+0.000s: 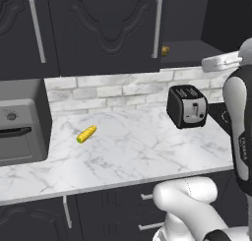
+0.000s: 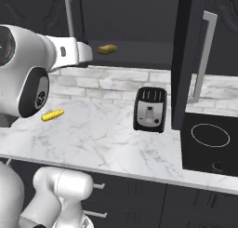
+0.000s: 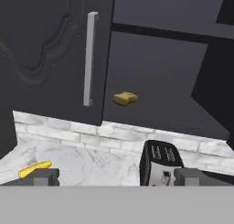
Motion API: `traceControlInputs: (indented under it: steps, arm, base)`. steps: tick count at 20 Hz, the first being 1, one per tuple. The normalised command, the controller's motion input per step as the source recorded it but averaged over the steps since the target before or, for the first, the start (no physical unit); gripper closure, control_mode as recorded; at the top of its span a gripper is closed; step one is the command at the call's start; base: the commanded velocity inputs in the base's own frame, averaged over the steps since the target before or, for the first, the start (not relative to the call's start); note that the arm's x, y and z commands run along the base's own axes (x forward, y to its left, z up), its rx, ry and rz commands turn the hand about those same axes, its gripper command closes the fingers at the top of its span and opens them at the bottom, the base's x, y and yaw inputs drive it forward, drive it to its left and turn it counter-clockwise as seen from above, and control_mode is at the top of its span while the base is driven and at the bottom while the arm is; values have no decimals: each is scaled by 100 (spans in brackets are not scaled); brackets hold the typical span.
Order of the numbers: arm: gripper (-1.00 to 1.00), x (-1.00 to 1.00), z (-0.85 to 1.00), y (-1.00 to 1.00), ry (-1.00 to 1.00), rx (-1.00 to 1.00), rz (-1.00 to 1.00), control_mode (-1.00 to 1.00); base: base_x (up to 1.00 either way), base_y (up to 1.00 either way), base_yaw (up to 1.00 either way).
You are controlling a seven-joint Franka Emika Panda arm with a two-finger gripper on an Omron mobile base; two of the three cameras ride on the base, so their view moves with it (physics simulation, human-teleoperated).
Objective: Pick the dish brush and sponge from the cabinet and place them on the counter.
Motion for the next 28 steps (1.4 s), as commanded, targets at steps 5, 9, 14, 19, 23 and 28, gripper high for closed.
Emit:
traceControlInputs:
  steps: [5, 9, 14, 19, 23, 28]
  arm:
    - [-100, -21, 0, 25, -34, 4, 8, -100]
    - [-100, 0, 0, 44, -25, 4, 3, -100]
    - [-100, -1, 0, 33, -27, 8, 2, -100]
    - [-100, 0, 0, 13, -19, 10, 2, -100]
    - [-100, 3, 0, 17, -6, 1, 2, -100]
    - [-100, 8, 11, 15, -6, 0, 0, -100]
  base:
    - [0, 0, 0]
    - [0, 0, 0]
    - [0, 0, 0]
    - [0, 0, 0]
    - [0, 0, 0]
    - [0, 0, 0]
